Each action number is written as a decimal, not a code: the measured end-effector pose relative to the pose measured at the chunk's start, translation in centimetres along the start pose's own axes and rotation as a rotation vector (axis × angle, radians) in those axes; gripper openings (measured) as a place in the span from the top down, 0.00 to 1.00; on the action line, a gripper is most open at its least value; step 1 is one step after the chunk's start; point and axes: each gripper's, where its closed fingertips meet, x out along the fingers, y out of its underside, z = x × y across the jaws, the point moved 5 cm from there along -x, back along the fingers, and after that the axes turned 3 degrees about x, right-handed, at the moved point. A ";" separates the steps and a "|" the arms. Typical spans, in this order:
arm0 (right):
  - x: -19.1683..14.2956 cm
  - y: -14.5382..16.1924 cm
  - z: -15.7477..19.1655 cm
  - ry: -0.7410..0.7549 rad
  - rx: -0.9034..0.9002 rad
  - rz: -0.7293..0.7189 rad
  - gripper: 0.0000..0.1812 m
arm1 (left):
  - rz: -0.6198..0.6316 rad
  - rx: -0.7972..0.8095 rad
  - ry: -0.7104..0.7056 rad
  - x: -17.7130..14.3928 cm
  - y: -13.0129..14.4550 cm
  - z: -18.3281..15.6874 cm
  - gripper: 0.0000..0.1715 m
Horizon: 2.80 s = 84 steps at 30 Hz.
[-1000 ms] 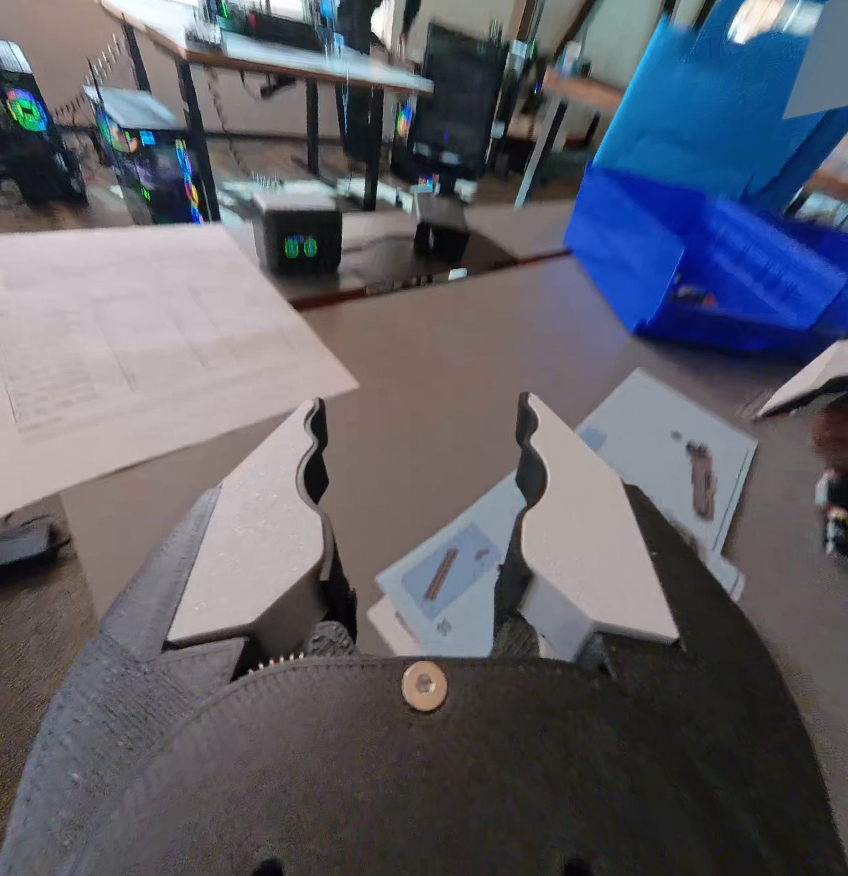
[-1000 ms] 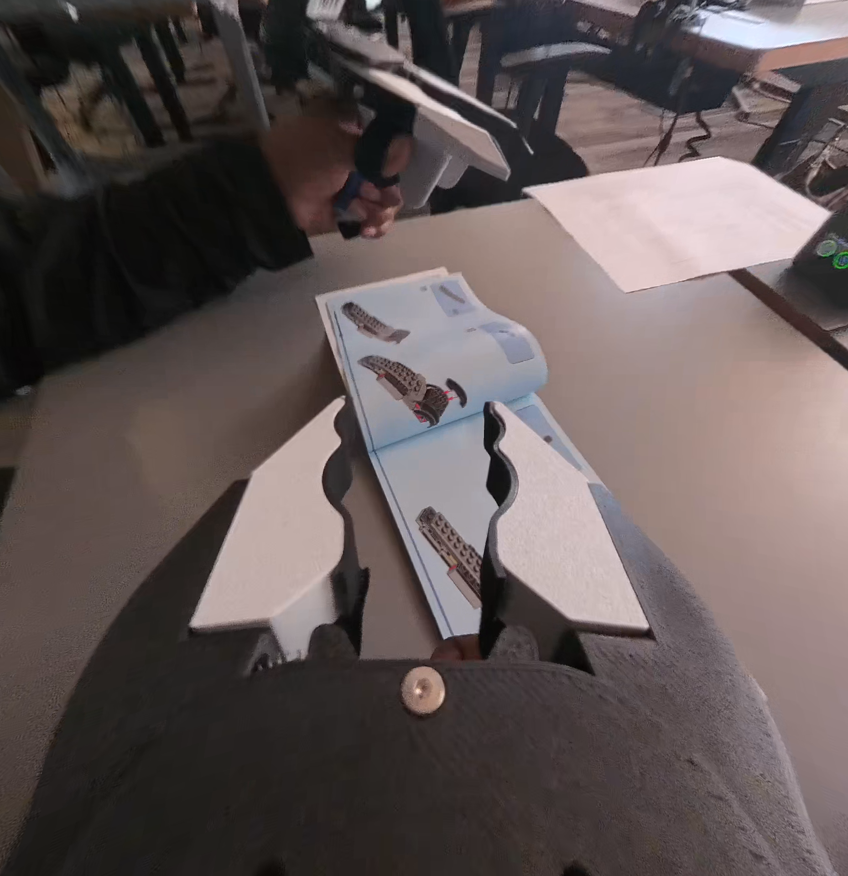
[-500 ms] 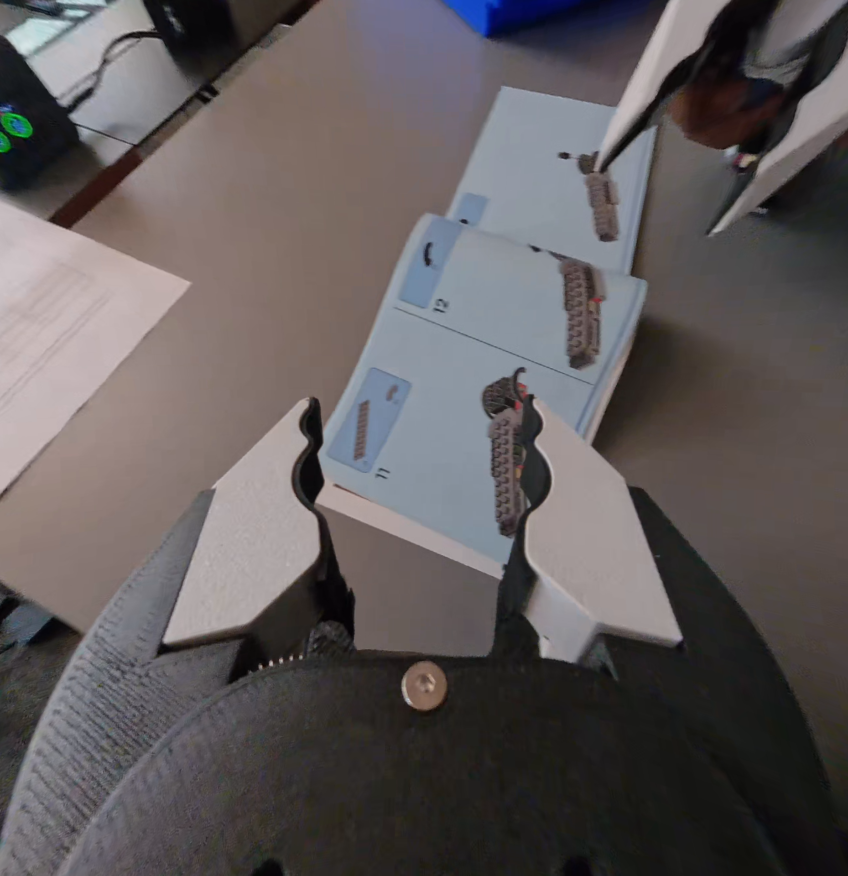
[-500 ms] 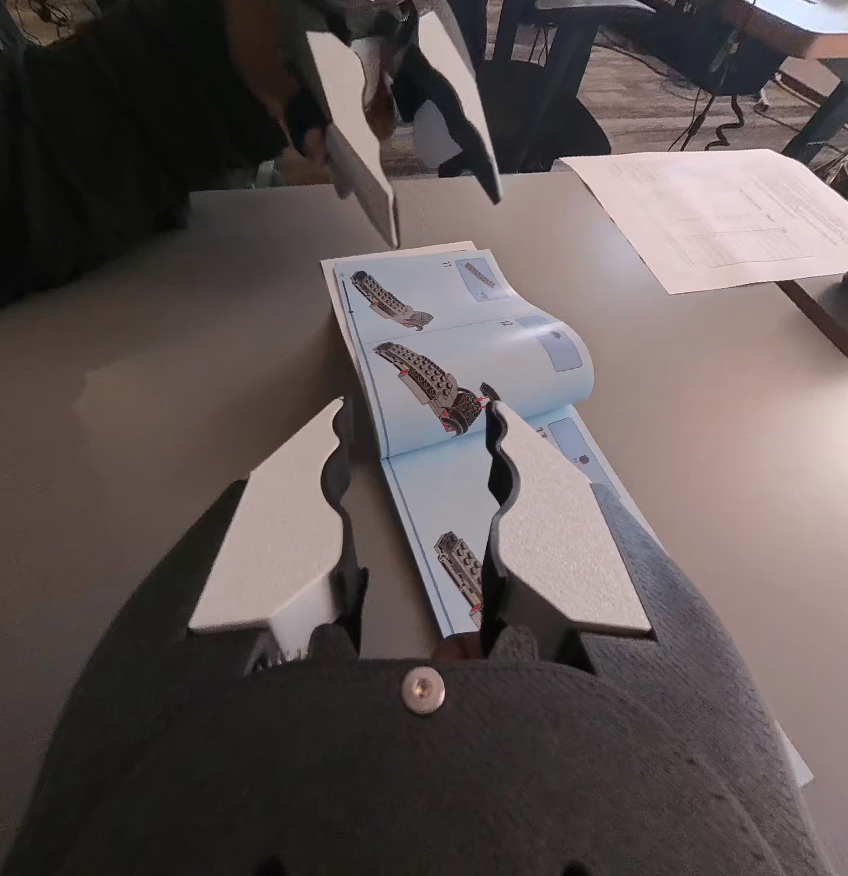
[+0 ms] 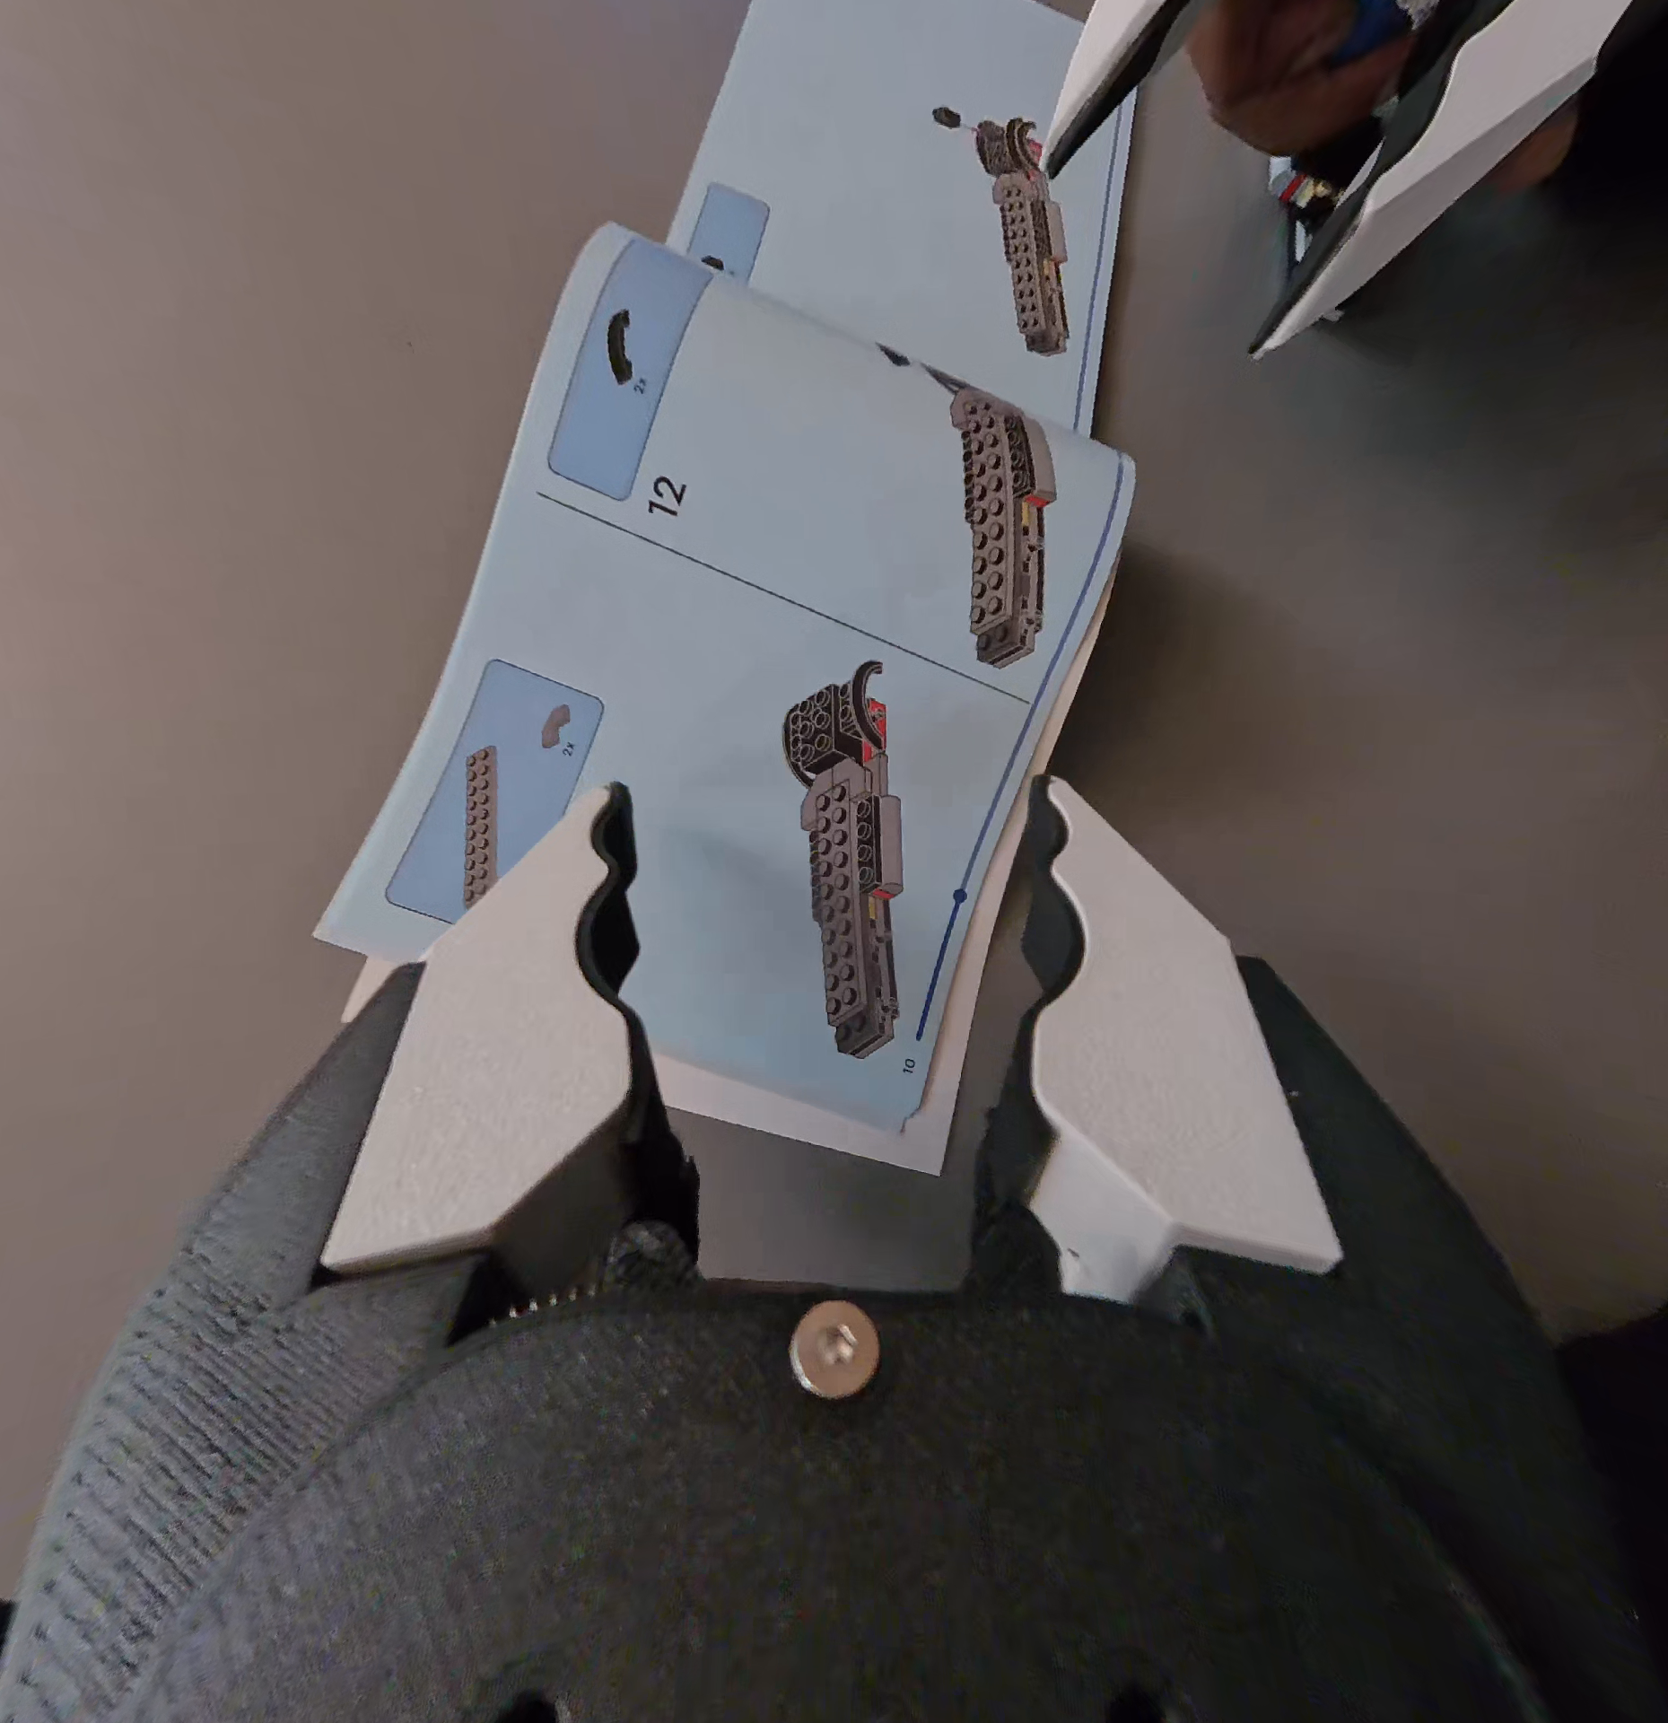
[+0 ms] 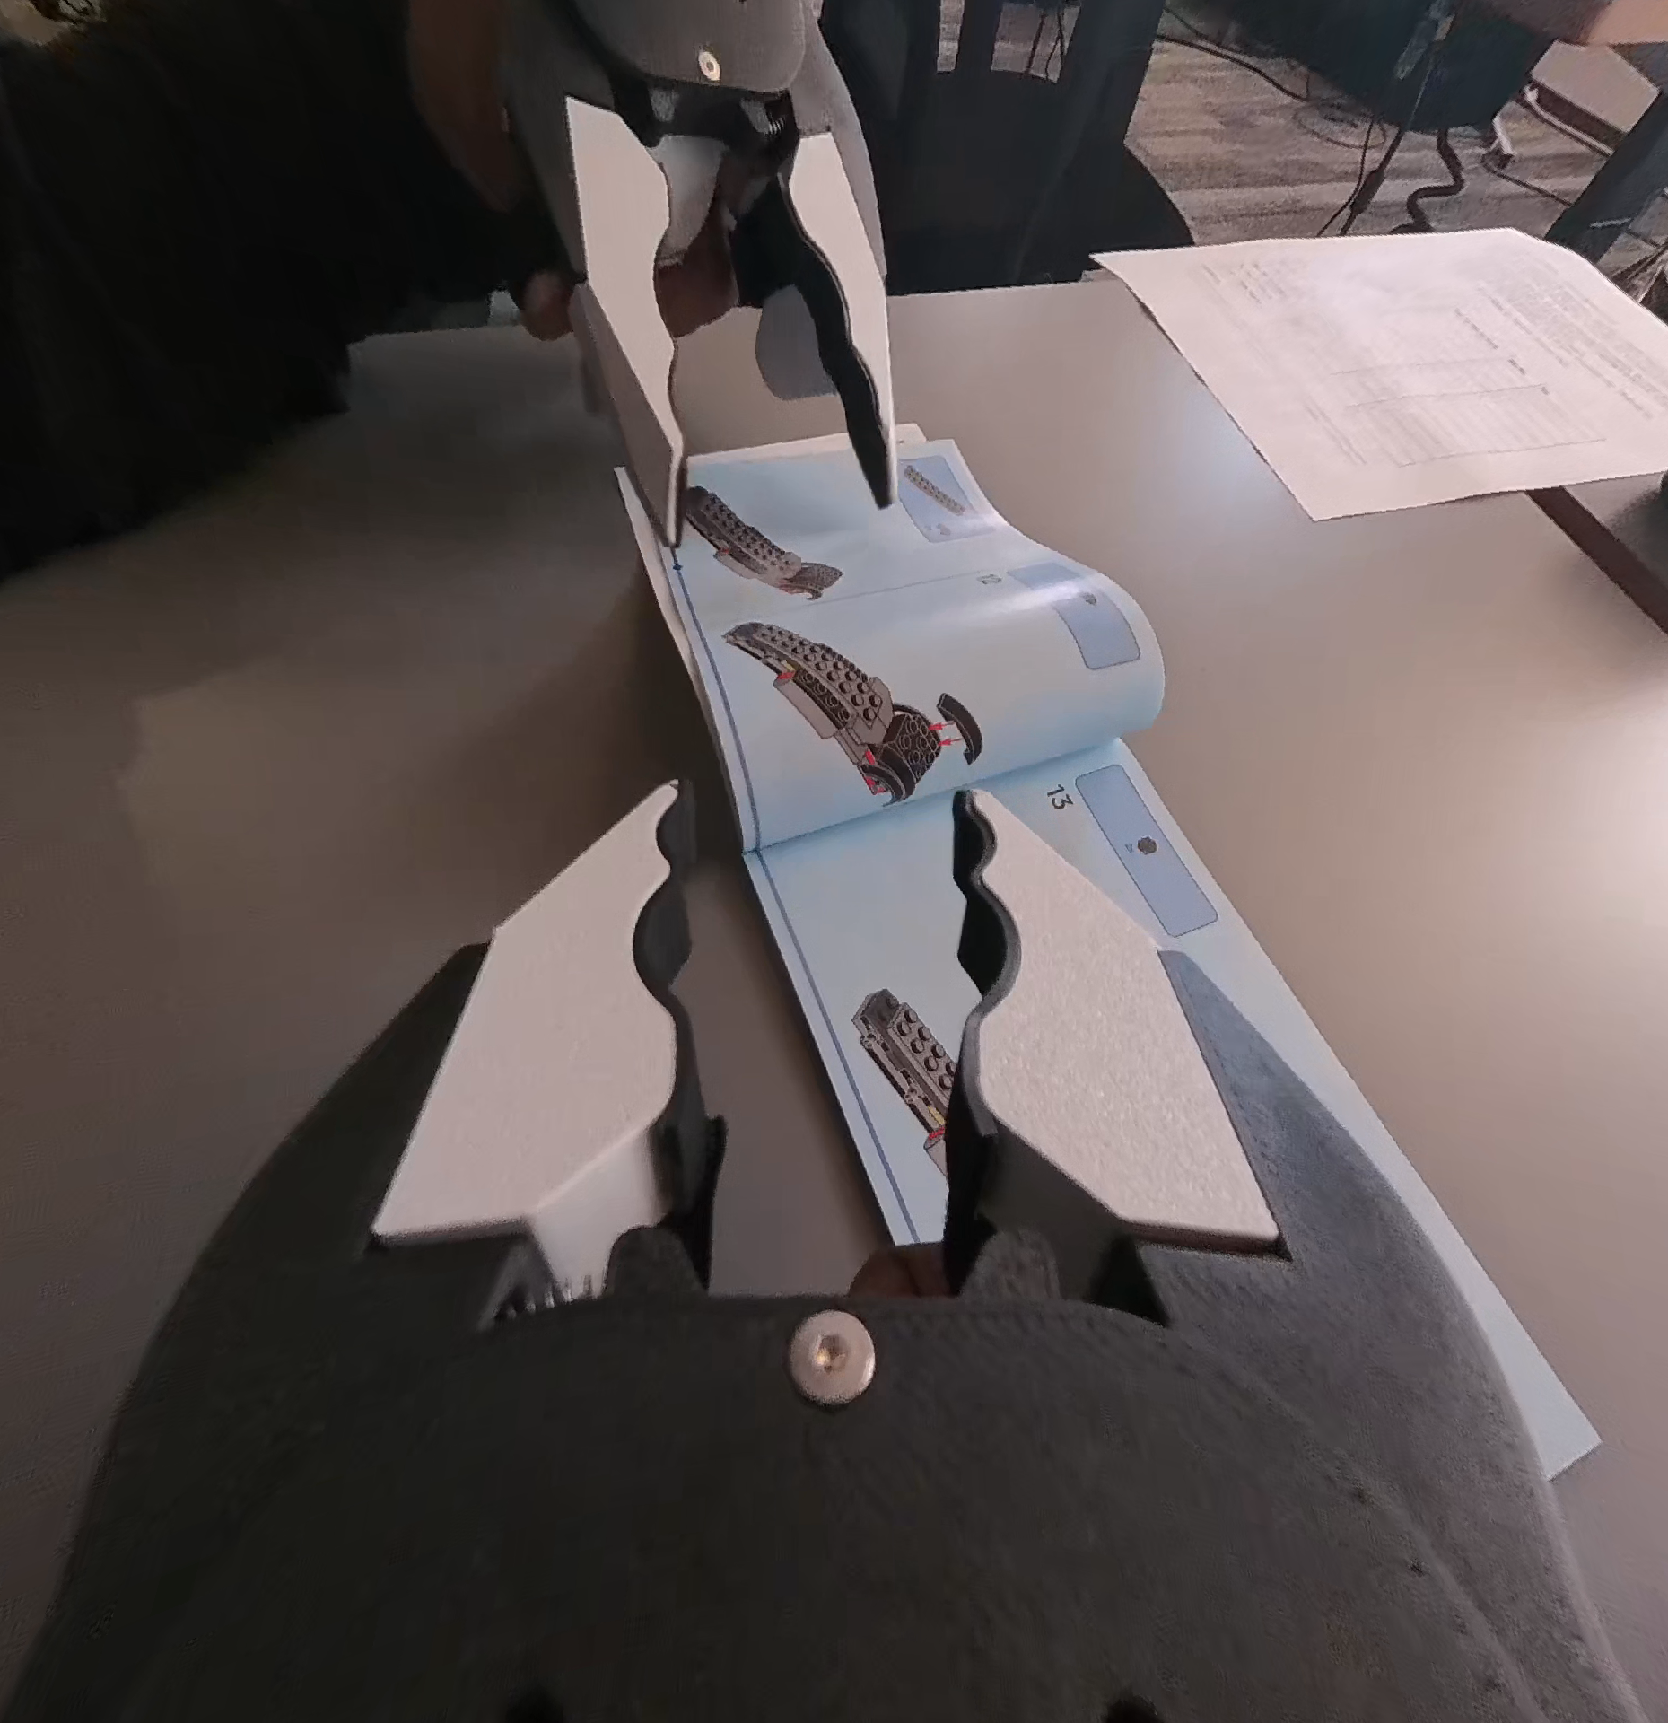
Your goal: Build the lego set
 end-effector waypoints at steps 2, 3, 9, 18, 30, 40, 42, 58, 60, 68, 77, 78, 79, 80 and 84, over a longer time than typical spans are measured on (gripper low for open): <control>0.0 0.2 -0.1 0.001 0.004 0.005 0.67 | 0.003 -0.003 0.009 0.0 0.0 -0.1 0.51; 0.0 0.2 -0.1 0.002 0.005 0.007 0.67 | 0.004 -0.004 0.016 0.1 0.0 -0.2 0.51; 0.0 0.4 -0.1 0.003 0.009 0.008 0.68 | 0.003 0.009 0.065 0.3 -0.5 -1.2 0.51; 0.1 0.5 0.1 0.001 0.012 0.010 0.68 | 0.036 -0.003 0.121 0.3 -0.3 -2.4 0.52; -1.2 0.2 -1.3 0.047 0.020 0.000 0.68 | 0.038 -0.042 0.128 -0.2 0.4 -2.2 0.52; -2.4 0.4 -2.8 0.098 0.035 0.011 0.68 | 0.063 -0.049 0.140 0.2 0.6 -2.3 0.53; -3.0 0.3 -3.3 0.116 0.046 0.005 0.68 | 0.066 -0.048 0.140 0.3 0.5 -2.3 0.53; -4.1 1.2 -4.7 0.133 0.098 -0.007 0.69 | 0.070 -0.030 0.149 1.0 0.0 -2.6 0.53; -3.8 1.3 -4.4 0.123 0.085 0.003 0.69 | 0.070 -0.023 0.154 1.2 -0.2 -2.7 0.53; -1.8 1.6 -2.7 0.087 0.028 0.053 0.69 | 0.068 0.015 0.177 2.2 -1.0 -3.3 0.53; -0.3 1.7 -1.4 0.054 -0.006 0.074 0.68 | 0.044 0.056 0.181 3.0 -2.1 -3.8 0.53; -0.2 1.7 -1.3 0.053 -0.011 0.076 0.68 | 0.042 0.058 0.183 3.0 -2.2 -3.8 0.53; -0.2 1.7 -1.2 0.052 -0.013 0.076 0.68 | 0.039 0.062 0.184 3.1 -2.2 -3.8 0.53; -0.1 1.6 -1.1 0.049 -0.014 0.074 0.68 | 0.037 0.064 0.183 3.2 -2.3 -3.8 0.53; 0.1 1.5 -0.8 0.043 -0.018 0.068 0.68 | 0.035 0.071 0.186 3.4 -2.5 -3.9 0.53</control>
